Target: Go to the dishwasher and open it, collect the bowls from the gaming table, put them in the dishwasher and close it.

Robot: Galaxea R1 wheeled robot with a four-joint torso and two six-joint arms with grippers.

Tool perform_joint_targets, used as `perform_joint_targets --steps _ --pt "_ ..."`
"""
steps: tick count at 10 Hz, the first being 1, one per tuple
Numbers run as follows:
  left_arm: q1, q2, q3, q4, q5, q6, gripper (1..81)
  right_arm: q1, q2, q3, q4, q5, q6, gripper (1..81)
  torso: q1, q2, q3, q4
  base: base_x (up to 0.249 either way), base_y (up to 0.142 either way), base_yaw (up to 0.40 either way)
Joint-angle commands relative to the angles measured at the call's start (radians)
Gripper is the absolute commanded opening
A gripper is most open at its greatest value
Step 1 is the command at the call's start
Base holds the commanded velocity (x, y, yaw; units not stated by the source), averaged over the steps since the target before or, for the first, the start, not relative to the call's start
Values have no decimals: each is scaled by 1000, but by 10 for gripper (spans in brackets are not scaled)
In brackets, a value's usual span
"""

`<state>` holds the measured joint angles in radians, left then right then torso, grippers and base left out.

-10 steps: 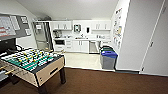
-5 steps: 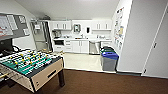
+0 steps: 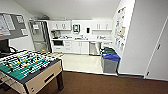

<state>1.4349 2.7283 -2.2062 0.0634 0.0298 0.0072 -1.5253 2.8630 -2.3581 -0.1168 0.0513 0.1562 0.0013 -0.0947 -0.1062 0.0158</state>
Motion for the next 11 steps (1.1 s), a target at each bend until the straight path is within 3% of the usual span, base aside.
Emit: perform_joint_targets --steps 1,11 --pt "-60 -16 19 -1 52 8 811 50 -9 22 -11 -51 -6 811 0 0 0 0 205 0 0" --pt "-57 -14 16 -2 52 8 811 53 -8 25 -9 -51 -6 811 0 0 0 0 205 0 0"
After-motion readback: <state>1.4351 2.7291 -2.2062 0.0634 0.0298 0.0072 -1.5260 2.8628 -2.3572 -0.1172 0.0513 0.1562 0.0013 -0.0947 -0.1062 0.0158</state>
